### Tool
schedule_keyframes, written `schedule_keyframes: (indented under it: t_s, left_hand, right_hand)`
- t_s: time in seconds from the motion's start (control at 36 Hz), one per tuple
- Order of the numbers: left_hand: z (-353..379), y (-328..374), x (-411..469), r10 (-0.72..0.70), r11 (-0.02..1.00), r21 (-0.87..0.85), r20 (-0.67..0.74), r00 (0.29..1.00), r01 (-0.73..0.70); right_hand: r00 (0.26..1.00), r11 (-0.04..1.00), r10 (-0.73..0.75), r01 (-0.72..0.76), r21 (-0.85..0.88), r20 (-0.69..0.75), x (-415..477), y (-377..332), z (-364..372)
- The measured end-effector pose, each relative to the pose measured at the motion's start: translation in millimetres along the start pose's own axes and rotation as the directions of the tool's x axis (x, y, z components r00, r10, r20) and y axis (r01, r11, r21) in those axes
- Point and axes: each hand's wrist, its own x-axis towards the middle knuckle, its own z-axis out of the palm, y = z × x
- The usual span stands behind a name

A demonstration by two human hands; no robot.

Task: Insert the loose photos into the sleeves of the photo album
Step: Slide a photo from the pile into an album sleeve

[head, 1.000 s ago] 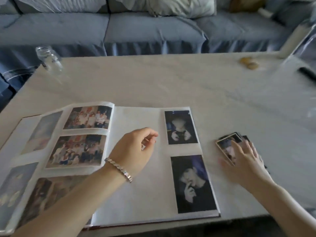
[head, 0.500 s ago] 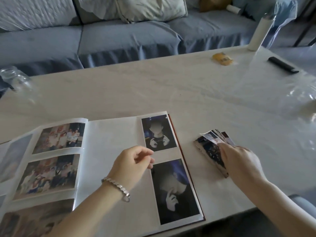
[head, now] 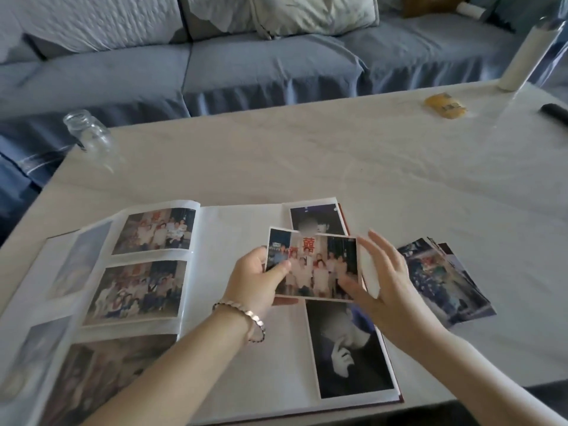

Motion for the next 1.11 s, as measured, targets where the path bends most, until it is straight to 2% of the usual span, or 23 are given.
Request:
schedule_keyframes:
  t_s: [0.06,0.11,0.17,0.22,0.28,0.33,0.36,0.39,0.47,0.5,0.53,0.56,0.64,0.75,0.81,0.94,1.11]
  left_hand:
    - [-9,-4,2,0.047,0.999,-0.013,0.003,0.999,-0.047]
    - [-14,-8,5,0.100,0.995,-0.026,-0.020,0.995,-0.100]
    - [-17,-18,12,0.212,0.972,0.127,-0.105,0.972,-0.198]
    - [-19,-29,17,0.325,0.910,0.331,-0.191,0.926,-0.251]
    - [-21,-41,23,0.372,0.798,0.558,-0.158,0.914,-0.228]
    - [-24,-53,30,0.301,0.552,0.822,-0.040,0.953,-0.140]
    - [-26,-62,35,0.239,0.449,0.888,-0.010,0.971,-0.101]
    - [-26,-68,39,0.205,0.407,0.910,-0.006,0.979,-0.080]
    - [-22,-79,44,0.182,0.387,0.921,-0.031,0.983,-0.043]
    - [-22,-79,45,0.224,0.353,0.935,-0.039,0.974,-0.044]
    - [-21,-82,45,0.268,0.370,0.928,-0.054,0.962,-0.051]
    - [-20,-84,45,0.300,0.408,0.910,-0.053,0.952,-0.078]
    - [-19,-91,47,0.310,0.428,0.896,-0.025,0.950,-0.116]
    - [-18,-91,47,0.322,0.423,0.900,-0.040,0.946,-0.106]
    - [-18,-92,46,0.306,0.433,0.897,-0.051,0.951,-0.092]
    - [-18,-93,46,0.298,0.433,0.899,-0.067,0.952,-0.072]
    - [-18,-97,49,0.374,0.403,0.913,-0.105,0.921,-0.060]
  right_hand:
    - [0.974,0.930,0.214,-0.226,0.291,0.073,8,-6,2]
    - [0.938,0.783,0.290,-0.347,0.516,0.191,17,-6,3]
    - [0.921,0.726,0.312,-0.390,0.567,0.234,21,-8,4]
    - [0.930,0.738,0.337,-0.359,0.571,0.148,29,-9,7]
    - [0.928,0.746,0.373,-0.307,0.590,0.012,41,-10,5]
    - [0.915,0.794,0.378,-0.242,0.558,-0.141,55,-10,-3]
    - [0.906,0.837,0.361,-0.212,0.504,-0.219,61,-9,-7]
    - [0.902,0.876,0.330,-0.182,0.447,-0.279,67,-8,-13]
    - [0.909,0.959,0.201,-0.108,0.261,-0.364,79,-7,-22]
    - [0.912,0.972,0.178,-0.104,0.212,-0.369,82,-7,-23]
    - [0.917,0.980,0.163,-0.107,0.169,-0.364,85,-6,-23]
    - [0.921,0.983,0.159,-0.116,0.140,-0.355,88,-6,-21]
    - [0.941,0.988,0.153,-0.137,0.073,-0.302,91,-7,-13]
    - [0.971,0.989,0.123,-0.137,-0.055,-0.206,90,-11,3]
    - [0.975,0.986,0.160,-0.167,-0.029,-0.156,90,-12,8]
    - [0.938,0.916,0.346,-0.340,0.215,0.008,97,2,4]
    - [0.911,0.886,0.380,-0.409,0.218,0.162,111,6,-8]
